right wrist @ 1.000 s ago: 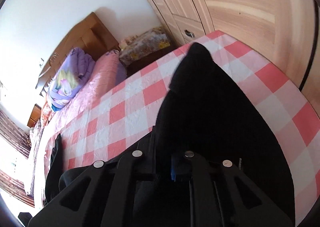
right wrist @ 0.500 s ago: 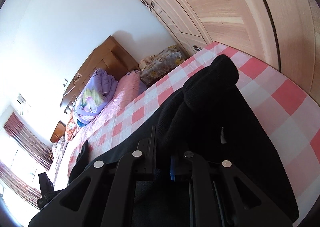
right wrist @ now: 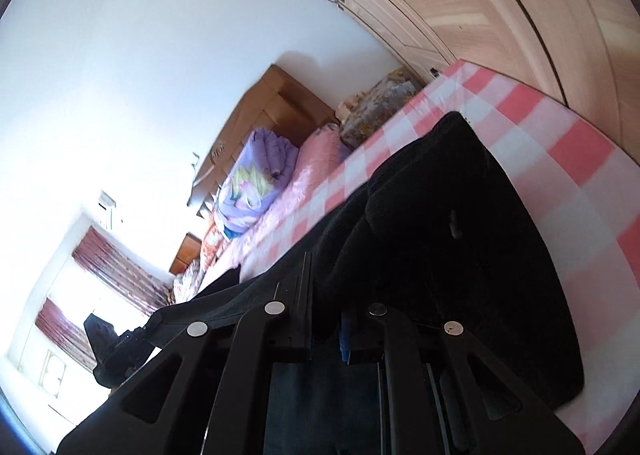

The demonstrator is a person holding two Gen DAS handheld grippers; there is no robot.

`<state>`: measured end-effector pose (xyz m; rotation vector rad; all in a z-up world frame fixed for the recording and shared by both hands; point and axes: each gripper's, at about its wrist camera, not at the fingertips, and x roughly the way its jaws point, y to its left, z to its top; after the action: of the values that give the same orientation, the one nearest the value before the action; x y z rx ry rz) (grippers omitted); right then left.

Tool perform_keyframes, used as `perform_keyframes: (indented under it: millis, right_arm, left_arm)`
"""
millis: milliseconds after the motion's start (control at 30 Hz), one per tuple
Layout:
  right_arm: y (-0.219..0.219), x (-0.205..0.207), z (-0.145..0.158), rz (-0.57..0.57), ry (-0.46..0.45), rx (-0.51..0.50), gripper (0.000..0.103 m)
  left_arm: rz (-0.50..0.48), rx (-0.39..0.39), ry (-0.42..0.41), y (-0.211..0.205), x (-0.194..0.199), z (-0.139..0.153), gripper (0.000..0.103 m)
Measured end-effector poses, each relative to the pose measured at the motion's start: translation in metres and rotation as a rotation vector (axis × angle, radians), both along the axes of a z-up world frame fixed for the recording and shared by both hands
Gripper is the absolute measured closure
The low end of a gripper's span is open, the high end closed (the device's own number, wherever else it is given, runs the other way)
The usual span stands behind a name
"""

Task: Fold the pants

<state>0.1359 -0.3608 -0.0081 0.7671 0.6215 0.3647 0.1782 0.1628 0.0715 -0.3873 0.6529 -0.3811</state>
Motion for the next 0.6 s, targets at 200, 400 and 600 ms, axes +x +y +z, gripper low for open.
perform_keyframes:
  millis: [200, 400, 600]
  right_arm:
    - [0.002, -0.034, -0.064, -0.008, 0.187, -0.038, 0.090]
    - [0.006, -0.046, -0.038, 0.008, 0.097, -0.011, 0.090]
    - [0.012, -0.054, -0.061, 0.038, 0.186, -0.071, 0.090]
  left_arm:
    - [-0.022, 0.090, 0.247, -0.002, -0.056, -0.133, 0.093]
    - [-0.011, 0.003, 0.175, 0.009, -0.057, -0.106, 0.093]
    - [0.001, 0.080, 0.108, 0.008, -0.078, -0.089, 0.093]
